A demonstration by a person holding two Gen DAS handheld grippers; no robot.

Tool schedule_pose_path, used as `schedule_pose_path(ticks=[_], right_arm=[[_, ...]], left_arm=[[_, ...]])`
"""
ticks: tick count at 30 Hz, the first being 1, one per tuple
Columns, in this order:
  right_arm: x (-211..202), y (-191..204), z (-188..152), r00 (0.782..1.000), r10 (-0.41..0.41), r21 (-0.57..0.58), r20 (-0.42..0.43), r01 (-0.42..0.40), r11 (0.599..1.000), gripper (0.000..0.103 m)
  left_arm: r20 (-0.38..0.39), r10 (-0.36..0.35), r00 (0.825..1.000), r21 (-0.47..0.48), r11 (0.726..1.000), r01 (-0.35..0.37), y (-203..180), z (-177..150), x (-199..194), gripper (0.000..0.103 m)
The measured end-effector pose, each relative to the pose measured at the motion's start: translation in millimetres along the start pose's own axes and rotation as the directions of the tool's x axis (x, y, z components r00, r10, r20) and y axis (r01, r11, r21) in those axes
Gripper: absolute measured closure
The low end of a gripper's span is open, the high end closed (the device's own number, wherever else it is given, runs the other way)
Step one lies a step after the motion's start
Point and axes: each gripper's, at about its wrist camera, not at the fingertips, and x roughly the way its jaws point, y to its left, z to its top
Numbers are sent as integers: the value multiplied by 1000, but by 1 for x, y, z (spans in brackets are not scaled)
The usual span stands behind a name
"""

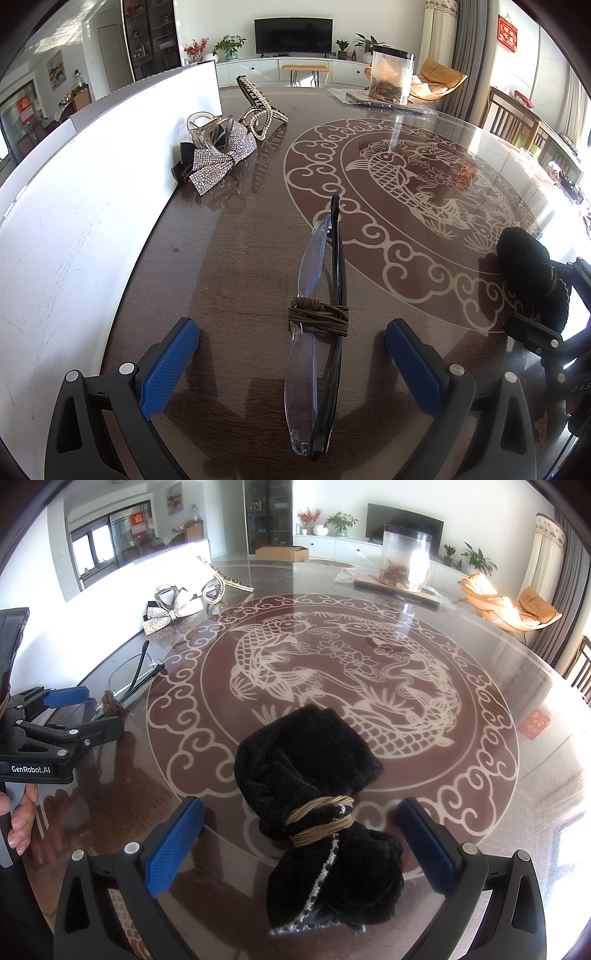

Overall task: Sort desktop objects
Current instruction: 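Hold the glasses and scrunchie bundle above the table, then carry the glasses and scrunchie bundle into the cardboard bin and open both tools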

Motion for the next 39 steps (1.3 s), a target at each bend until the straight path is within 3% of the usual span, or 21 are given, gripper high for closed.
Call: schedule_pose_path(ticks=[24, 32, 34, 36, 37, 38, 39], right_arm=[[0, 0, 0, 1000, 0, 0, 0, 0, 1000, 0], [0, 0, 0, 1000, 2, 1, 0, -2, 1000, 0], [0, -1, 2, 1000, 9, -12, -18, -9, 1000, 0], [-2, -2, 5, 999, 7, -8, -38, -7, 1000, 6], [-7, -3, 7, 1000, 4, -12, -27, -4, 1000, 35], [-10, -3, 9, 1000, -7, -20, -29, 6, 1000, 71], [-11, -3, 9, 999, -26, -26, -45, 25, 999, 70]], left_arm=[[0, -1, 1000, 0, 1000, 1, 0, -1, -1, 0], [-9, -33, 999, 39, 999, 33, -1, -7, -5, 0], [17, -46, 999, 58, 997, 45, -3, -7, -9, 21], [46, -62, 997, 93, 994, 58, -7, -9, -15, 63], [50, -65, 997, 99, 993, 60, -8, -9, -17, 78], [44, -67, 997, 93, 994, 63, -7, -10, -18, 78], [42, -80, 996, 75, 994, 77, -4, -11, -20, 78]])
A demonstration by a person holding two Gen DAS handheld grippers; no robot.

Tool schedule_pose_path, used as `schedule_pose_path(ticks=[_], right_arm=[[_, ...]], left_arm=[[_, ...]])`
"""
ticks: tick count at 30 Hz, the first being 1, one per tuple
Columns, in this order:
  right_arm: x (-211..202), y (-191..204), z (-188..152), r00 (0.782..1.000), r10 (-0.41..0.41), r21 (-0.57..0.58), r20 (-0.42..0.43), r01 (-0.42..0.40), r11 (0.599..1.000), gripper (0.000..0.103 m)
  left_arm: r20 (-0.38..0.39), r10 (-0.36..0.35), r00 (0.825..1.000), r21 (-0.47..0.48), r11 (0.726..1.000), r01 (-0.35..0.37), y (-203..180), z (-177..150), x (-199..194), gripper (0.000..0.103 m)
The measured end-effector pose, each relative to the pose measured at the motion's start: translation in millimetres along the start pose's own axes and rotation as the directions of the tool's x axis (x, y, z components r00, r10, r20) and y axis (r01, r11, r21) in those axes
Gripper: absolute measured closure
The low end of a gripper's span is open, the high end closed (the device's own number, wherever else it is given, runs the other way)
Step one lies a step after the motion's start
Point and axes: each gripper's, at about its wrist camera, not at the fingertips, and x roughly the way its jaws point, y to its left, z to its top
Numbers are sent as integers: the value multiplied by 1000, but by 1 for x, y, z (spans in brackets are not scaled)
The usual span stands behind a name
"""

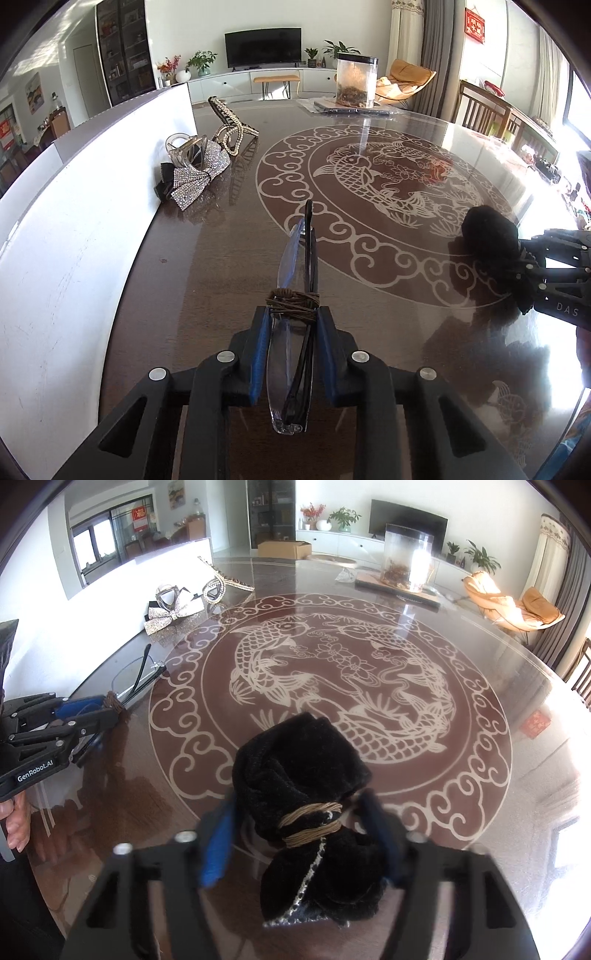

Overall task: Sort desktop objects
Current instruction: 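Carry the glasses and scrunchie bundle into the cardboard bin and open both tools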

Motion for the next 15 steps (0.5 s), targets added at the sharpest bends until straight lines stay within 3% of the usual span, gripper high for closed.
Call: schedule_pose_path(ticks=[3, 7, 11, 15], right_arm=[[-10, 0, -5, 999, 40, -3, 7, -40, 999, 70], [-31, 0, -13, 996, 76, 23, 51, -77, 997, 70], [-37, 4, -13, 993, 105, 39, 58, -107, 993, 70], [-59, 29, 11, 979, 165, -8, 117, -165, 986, 70]], left_arm=[[6, -71, 997, -85, 994, 71, 12, -4, -11, 79], [60, -106, 993, -145, 983, 114, 20, -8, -38, 79], [107, -89, 990, -183, 977, 107, 26, -13, -69, 79], [192, -59, 980, -243, 964, 106, 48, -6, -122, 79]])
